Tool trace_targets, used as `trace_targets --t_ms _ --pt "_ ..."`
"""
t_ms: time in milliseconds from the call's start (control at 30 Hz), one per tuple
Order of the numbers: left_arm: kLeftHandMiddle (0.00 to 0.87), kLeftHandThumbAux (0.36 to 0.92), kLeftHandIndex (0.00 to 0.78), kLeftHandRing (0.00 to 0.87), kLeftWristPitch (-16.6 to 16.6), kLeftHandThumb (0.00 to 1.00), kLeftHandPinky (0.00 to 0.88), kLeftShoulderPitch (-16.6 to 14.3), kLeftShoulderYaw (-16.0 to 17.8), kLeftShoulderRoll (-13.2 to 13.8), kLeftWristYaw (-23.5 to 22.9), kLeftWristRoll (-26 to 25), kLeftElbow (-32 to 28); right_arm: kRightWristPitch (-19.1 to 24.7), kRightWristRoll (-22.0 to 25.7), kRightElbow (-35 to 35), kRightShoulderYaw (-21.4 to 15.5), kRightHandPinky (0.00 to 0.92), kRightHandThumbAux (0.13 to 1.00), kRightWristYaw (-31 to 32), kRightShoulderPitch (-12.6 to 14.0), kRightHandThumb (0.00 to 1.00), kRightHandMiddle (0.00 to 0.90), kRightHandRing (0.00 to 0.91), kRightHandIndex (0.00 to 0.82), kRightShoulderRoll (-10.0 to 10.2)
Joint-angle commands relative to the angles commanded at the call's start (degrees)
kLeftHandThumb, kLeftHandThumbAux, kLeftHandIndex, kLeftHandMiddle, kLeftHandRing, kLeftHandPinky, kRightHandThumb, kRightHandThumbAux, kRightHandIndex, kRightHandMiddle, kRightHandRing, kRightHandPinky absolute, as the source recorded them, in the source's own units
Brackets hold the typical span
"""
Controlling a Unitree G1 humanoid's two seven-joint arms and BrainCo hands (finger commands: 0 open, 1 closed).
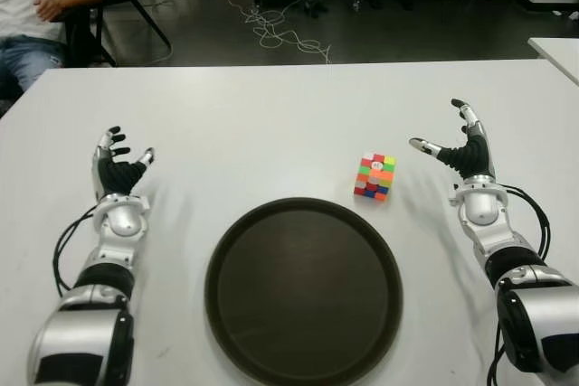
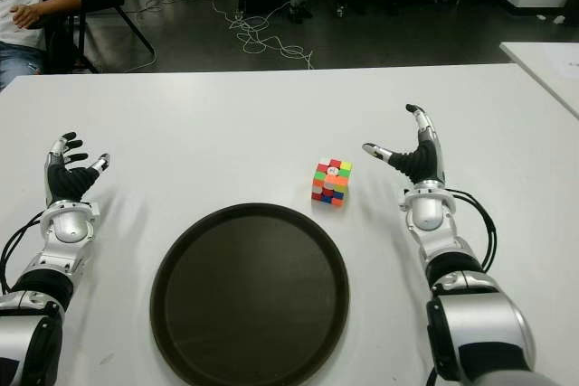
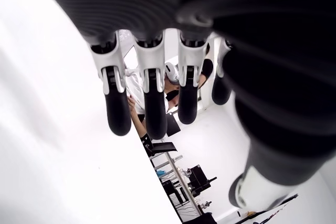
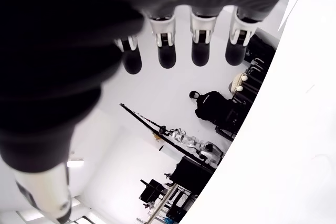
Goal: Pick up the Rubik's Cube and put it in the plate
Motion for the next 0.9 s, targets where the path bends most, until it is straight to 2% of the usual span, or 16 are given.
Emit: trace_targets --t_ms 300,467,700,900 --pt "0.247 0.757 0.170 0.292 -0.1 0.079 0.366 0.1 -0.3 0.2 0.0 0.4 0.0 0.2 0.2 0.0 -0.1 0.018 0.674 0.4 0.0 0.000 0.016 0.002 0.058 0.0" --pt "0.247 0.759 0.177 0.283 -0.3 0.091 0.335 0.0 -0.2 0.2 0.0 0.3 0.0 0.1 0.1 -0.1 0.0 0.019 0.675 0.3 0.0 0.000 0.010 0.000 0.055 0.1" --pt "0.243 0.770 0.173 0.277 -0.7 0.115 0.334 0.1 0.1 0.0 -0.2 -0.1 0.0 0.1 0.3 -0.2 -0.1 0.020 0.688 0.8 0.0 0.000 0.012 0.000 0.056 0.1" --pt "0.243 0.768 0.174 0.285 -0.8 0.095 0.348 0.1 0.1 -0.2 -0.1 -0.2 -0.2 -0.4 0.4 -0.3 -0.3 0.026 0.701 1.2 0.0 0.000 0.023 0.007 0.065 0.1"
